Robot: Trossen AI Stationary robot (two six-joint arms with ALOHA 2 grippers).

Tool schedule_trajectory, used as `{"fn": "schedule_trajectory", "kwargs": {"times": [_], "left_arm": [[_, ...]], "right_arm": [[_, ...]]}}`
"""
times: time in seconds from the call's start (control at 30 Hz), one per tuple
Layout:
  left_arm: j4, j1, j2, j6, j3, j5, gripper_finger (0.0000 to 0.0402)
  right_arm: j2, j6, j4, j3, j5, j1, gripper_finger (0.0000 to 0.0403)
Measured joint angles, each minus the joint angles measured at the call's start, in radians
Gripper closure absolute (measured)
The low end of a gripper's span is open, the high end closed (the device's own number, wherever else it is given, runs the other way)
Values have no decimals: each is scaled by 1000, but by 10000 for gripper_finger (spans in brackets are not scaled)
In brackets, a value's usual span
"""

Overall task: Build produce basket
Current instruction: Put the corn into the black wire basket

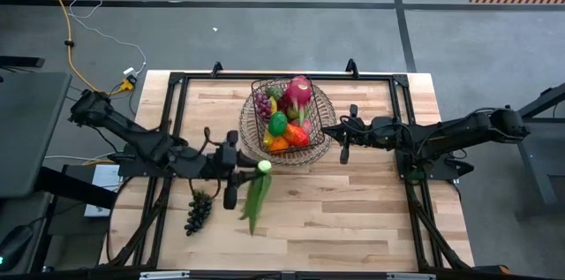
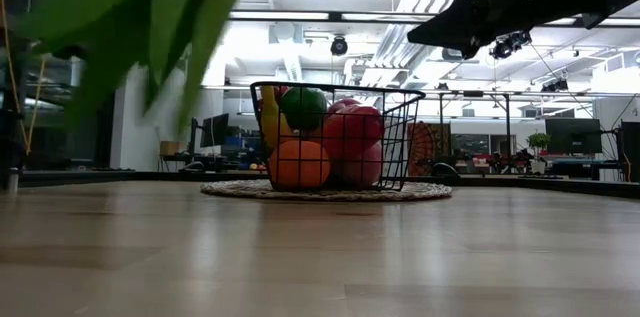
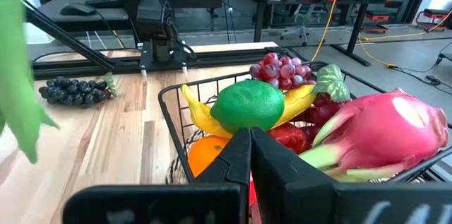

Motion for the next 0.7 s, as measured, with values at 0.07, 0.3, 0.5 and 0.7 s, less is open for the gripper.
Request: {"fn": "schedule_trajectory", "kwargs": {"times": [0.07, 0.3, 0.5, 0.7], "left_arm": [[139, -17, 1, 38, -48, 0, 339], [603, -39, 1, 142, -255, 0, 382], [859, -38, 1, 206, -390, -10, 382], [964, -38, 0, 286, -441, -81, 382]], "right_arm": [[0, 0, -5, 0, 0, 0, 402], [0, 0, -5, 0, 3, 0, 402], [0, 2, -4, 0, 3, 0, 402], [0, 1, -2, 0, 3, 0, 402]]}}
